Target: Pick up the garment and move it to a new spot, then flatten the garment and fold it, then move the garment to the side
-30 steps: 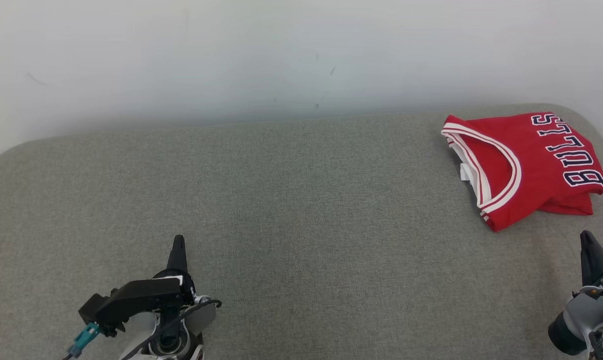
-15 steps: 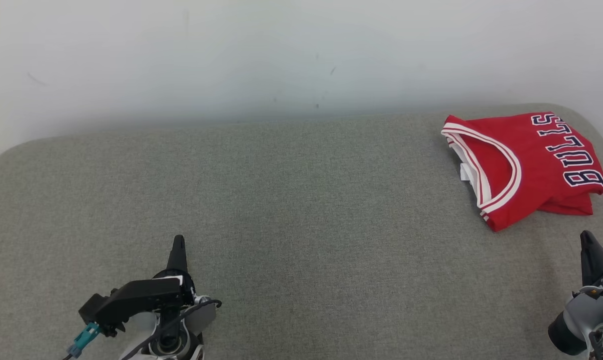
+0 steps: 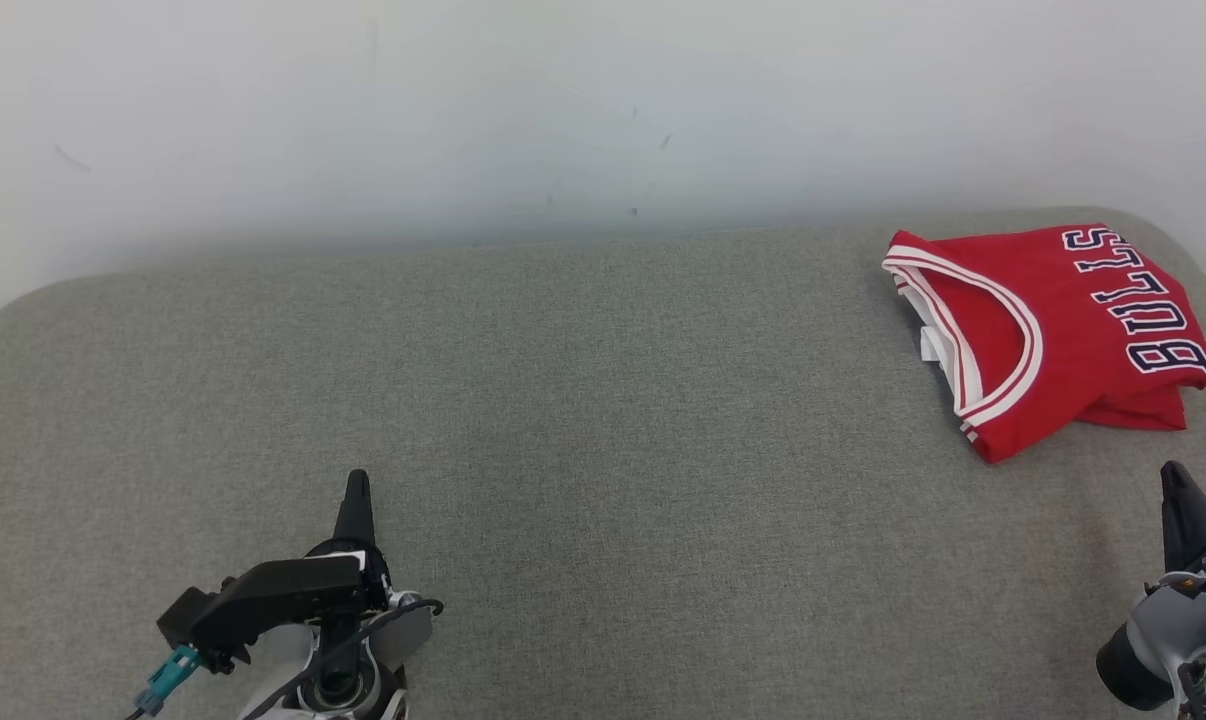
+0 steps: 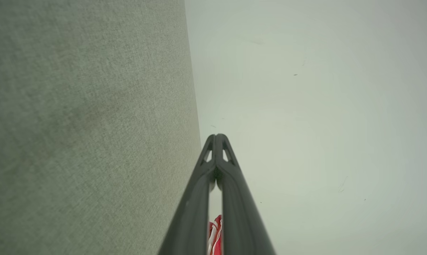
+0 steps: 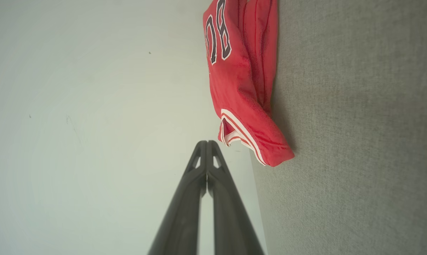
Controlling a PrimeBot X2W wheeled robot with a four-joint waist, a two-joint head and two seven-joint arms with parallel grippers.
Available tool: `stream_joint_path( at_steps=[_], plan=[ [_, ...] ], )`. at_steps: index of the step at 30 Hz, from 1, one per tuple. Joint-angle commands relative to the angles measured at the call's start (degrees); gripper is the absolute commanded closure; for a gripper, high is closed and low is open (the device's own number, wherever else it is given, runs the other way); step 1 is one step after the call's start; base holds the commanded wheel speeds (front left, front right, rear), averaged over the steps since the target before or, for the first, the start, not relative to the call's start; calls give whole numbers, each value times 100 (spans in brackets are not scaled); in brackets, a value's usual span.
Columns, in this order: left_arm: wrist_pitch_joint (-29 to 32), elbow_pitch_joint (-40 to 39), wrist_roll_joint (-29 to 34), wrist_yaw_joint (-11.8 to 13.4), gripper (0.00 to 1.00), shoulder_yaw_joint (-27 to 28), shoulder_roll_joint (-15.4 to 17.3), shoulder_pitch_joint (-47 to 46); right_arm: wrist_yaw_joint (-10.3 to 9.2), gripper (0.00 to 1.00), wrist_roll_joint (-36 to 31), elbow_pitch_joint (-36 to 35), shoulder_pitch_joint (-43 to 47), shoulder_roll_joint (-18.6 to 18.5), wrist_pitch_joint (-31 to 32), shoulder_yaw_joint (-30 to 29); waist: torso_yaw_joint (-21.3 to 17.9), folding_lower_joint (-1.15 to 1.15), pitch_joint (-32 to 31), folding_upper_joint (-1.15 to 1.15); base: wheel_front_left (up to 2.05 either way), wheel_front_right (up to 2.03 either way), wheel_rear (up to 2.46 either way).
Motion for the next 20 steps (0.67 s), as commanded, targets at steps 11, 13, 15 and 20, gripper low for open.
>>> stream_joint_path(
  at_steps=[11,13,15,20],
  plan=[
    [-3,22,-26,-11,100,-3,27,-16,2,100,40,9,0,-24,6,4,0,0,0,0,0,0,0],
    [-3,21,-26,-11,100,-3,27,-16,2,100,40,9,0,-24,5,4,0,0,0,0,0,0,0],
    [-3,21,-26,-11,100,-3,27,-16,2,100,41,9,0,-24,5,4,0,0,0,0,0,0,0],
    [-4,21,-27,-11,100,-3,27,-16,2,100,41,9,0,-24,5,5,0,0,0,0,0,0,0]
  ],
)
